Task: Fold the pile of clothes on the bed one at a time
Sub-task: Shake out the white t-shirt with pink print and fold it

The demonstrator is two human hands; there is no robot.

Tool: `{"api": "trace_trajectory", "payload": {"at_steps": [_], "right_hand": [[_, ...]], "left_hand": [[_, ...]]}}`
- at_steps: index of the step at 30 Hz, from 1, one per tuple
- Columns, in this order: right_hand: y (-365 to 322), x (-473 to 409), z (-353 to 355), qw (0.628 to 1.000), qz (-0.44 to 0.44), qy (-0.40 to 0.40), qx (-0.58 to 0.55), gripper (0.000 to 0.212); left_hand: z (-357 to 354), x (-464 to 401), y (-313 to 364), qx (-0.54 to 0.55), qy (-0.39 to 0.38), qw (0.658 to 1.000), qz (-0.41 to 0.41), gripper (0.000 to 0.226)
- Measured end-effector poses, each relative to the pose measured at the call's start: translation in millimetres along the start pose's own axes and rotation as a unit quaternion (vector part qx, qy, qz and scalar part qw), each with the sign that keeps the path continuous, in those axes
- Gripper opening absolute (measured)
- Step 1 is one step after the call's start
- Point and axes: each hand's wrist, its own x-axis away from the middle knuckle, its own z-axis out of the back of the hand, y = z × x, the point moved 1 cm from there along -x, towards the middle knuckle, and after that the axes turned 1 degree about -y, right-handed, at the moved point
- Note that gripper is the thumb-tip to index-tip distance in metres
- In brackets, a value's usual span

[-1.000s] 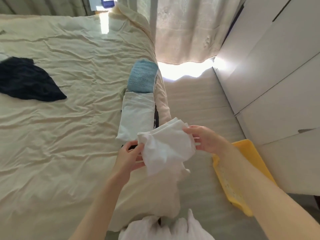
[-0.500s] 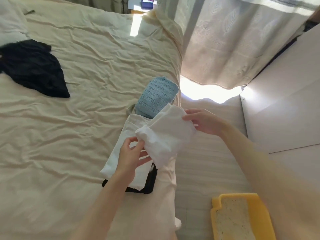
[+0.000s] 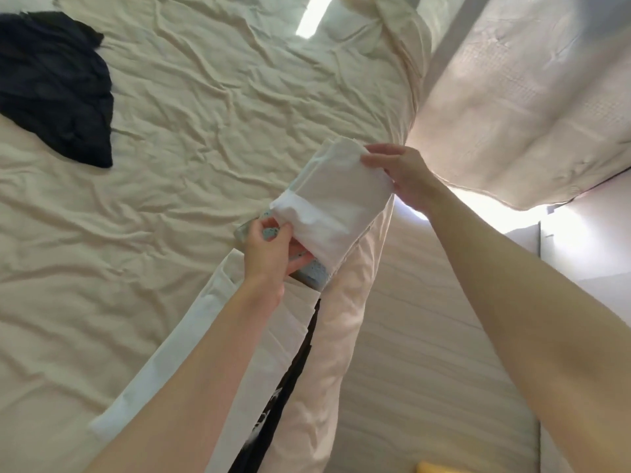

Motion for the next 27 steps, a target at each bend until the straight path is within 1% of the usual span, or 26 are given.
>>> {"api": "trace_trajectory", "payload": {"at_steps": [3, 5, 6, 7, 8, 9, 10, 11, 12, 13, 14, 15, 17, 19, 21, 22, 24, 27], "right_hand": [[20.9, -15.2, -8.0, 1.000, 0.004, 0.023, 0.017, 0.029], [32.4, -19.6, -11.4, 0.999, 0.016, 0.036, -0.005, 0.030], [35.0, -21.4, -12.8, 0.999, 0.024, 0.042, -0.012, 0.030], [36.9, -23.2, -14.1, 0.998, 0.033, 0.056, 0.009, 0.031], [38.1, -25.2, -15.2, 0.993, 0.046, 0.082, 0.075, 0.032], [39.7, -26.2, -15.6, 0.975, 0.073, 0.119, 0.172, 0.033], [40.9, -22.9, -17.1, 0.944, 0.120, 0.157, 0.263, 0.032], [42.0, -16.9, -20.2, 0.908, 0.186, 0.177, 0.330, 0.031], [45.0, -10.2, -24.3, 0.877, 0.251, 0.172, 0.373, 0.032], [49.9, -4.0, -28.0, 0.849, 0.302, 0.149, 0.408, 0.033], [55.5, 0.4, -31.0, 0.823, 0.328, 0.113, 0.450, 0.034], [61.1, 2.7, -33.7, 0.802, 0.322, 0.066, 0.499, 0.037], [70.9, 1.1, -37.9, 0.775, 0.250, -0.017, 0.581, 0.043], [73.3, -4.7, -40.9, 0.754, 0.193, -0.066, 0.624, 0.047], [67.8, -4.7, -44.3, 0.737, 0.171, -0.085, 0.648, 0.050], [61.7, -1.3, -46.0, 0.737, 0.171, -0.083, 0.649, 0.051], [45.9, 14.6, -48.9, 0.747, 0.184, -0.062, 0.635, 0.053], [18.9, 60.3, -59.9, 0.748, 0.194, -0.048, 0.633, 0.055]], "left_hand": [[0.1, -12.8, -9.5, -0.037, 0.036, 0.998, 0.025, 0.010], [3.9, -14.2, -9.5, -0.076, 0.059, 0.995, 0.016, 0.016], [6.7, -14.0, -7.6, -0.127, 0.078, 0.989, -0.025, 0.019], [10.1, -12.7, -4.5, -0.218, 0.106, 0.965, -0.105, 0.021], [11.9, -9.9, -0.2, -0.328, 0.133, 0.908, -0.225, 0.021], [10.6, -6.1, 2.9, -0.422, 0.137, 0.824, -0.351, 0.022], [6.1, -2.7, 2.8, -0.490, 0.114, 0.735, -0.454, 0.025], [0.5, -1.3, -0.1, -0.543, 0.074, 0.660, -0.514, 0.029], [-5.1, -3.7, -4.6, -0.589, 0.028, 0.606, -0.534, 0.033], [-9.1, -7.8, -8.8, -0.637, -0.008, 0.574, -0.514, 0.039], [-10.1, -13.7, -12.6, -0.687, -0.035, 0.560, -0.462, 0.045], [-8.0, -20.9, -17.1, -0.729, -0.051, 0.554, -0.398, 0.050], [2.6, -37.4, -26.8, -0.782, -0.062, 0.546, -0.295, 0.056], [9.0, -45.5, -30.8, -0.799, -0.079, 0.541, -0.248, 0.056], [8.7, -45.1, -23.9, -0.794, -0.097, 0.549, -0.242, 0.056], [7.6, -42.3, -16.9, -0.787, -0.100, 0.556, -0.248, 0.056], [10.1, -29.7, 0.6, -0.762, -0.099, 0.577, -0.277, 0.056], [32.9, 4.7, 28.4, -0.725, -0.082, 0.613, -0.304, 0.058]]}}
